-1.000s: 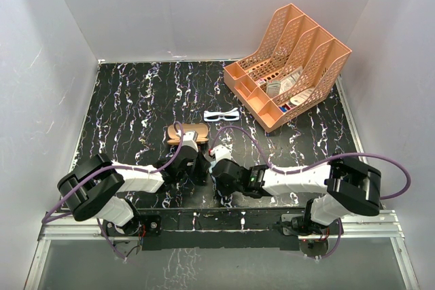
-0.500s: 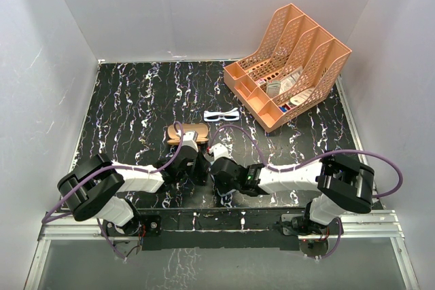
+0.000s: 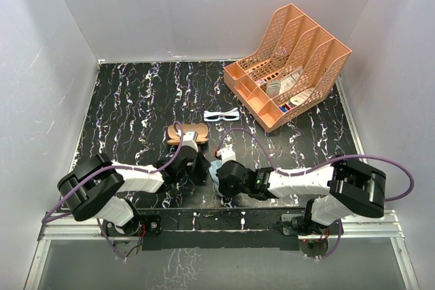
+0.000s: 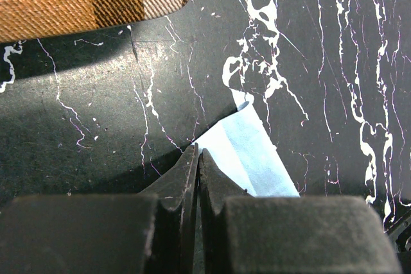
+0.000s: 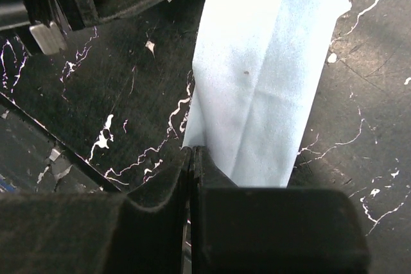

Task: Organize the sunglasses
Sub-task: Adjust the glasses cleaning cloth at the center of the board.

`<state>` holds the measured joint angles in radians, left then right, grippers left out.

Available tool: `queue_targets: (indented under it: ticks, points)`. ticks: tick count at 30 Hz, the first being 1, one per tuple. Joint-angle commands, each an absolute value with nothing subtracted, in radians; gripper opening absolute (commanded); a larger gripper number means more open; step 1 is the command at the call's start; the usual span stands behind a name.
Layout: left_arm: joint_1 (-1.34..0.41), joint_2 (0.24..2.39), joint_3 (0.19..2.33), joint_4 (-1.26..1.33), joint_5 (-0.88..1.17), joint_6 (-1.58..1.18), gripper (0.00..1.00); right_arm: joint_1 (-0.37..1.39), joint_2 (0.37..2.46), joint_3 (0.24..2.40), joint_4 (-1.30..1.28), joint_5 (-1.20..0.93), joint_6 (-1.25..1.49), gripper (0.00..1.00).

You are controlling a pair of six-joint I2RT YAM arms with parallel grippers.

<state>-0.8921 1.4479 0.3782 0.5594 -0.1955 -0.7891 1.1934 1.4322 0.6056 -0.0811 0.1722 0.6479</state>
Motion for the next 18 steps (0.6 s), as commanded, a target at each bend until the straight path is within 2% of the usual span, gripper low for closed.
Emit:
queue_targets:
  ticks: [1,9,18]
  points:
    - [-0.890,1.469,0.381,0.470,-0.196,-0.782,0.00,1.211,1.412,0.568,-0.133,0.147,0.670,0.00]
    - [-0.889,1.471,0.383,0.468,-0.196,-0.782,0.00,1.222,1.350,0.544,-0.174,0.163,0.676,0.00]
    - [-0.889,1.480,0.387,0.470,-0.191,-0.782,0.00,1.220,1.339,0.690,-0.201,0.270,0.597,0.00]
